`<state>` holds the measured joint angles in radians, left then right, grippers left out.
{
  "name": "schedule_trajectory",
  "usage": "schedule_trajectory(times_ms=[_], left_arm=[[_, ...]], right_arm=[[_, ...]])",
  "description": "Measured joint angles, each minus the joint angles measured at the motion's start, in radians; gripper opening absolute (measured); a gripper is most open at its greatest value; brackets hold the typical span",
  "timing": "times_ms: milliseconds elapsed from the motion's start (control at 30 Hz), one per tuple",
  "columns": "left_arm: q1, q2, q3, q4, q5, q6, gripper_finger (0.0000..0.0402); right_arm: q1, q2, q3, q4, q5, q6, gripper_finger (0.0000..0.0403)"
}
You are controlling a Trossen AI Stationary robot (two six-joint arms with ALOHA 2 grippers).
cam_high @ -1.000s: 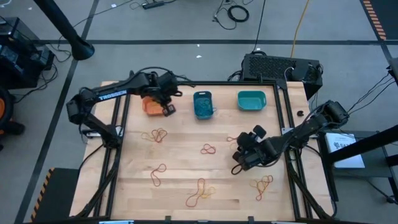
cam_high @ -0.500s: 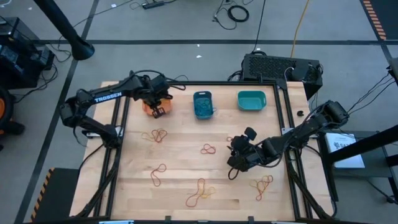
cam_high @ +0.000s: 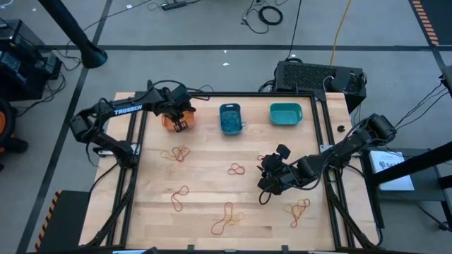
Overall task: Sort rubber bands into baskets
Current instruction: Put the yellow rubber band into the orange bin
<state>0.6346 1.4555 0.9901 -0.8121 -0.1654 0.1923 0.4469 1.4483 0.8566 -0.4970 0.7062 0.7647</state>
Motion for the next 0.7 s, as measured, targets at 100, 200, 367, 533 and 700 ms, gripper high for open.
schedule_trajectory(times_ms=[100, 200, 367, 533, 700], left_arm=[[0.001, 0.0, 0.0, -0.001, -0.006, -0.003, 0.0045], [0.001, 0.0, 0.0, -0.009, -0.028, -0.003, 0.007], [0.0, 0.0, 0.0, -0.025, -0.076, -0.003, 0.0089], [0.0, 0.0, 0.009, -0.094, -0.135, -0.003, 0.0091], [-0.01, 0.0, 0.077, -0.266, -0.044, -0.048, 0.0091]], right_arm=[[0.0, 0.0, 0.0, 0.0, 0.0, 0.0, 0.0157], [0.0, 0.0, 0.0, 0.0, -0.002, 0.0, 0.0157], [0.0, 0.0, 0.0, -0.001, -0.004, 0.0, 0.0157], [0.0, 0.0, 0.0, -0.001, -0.004, 0.0, 0.0157], [0.0, 0.0, 0.0, 0.001, -0.004, 0.006, 0.0157]])
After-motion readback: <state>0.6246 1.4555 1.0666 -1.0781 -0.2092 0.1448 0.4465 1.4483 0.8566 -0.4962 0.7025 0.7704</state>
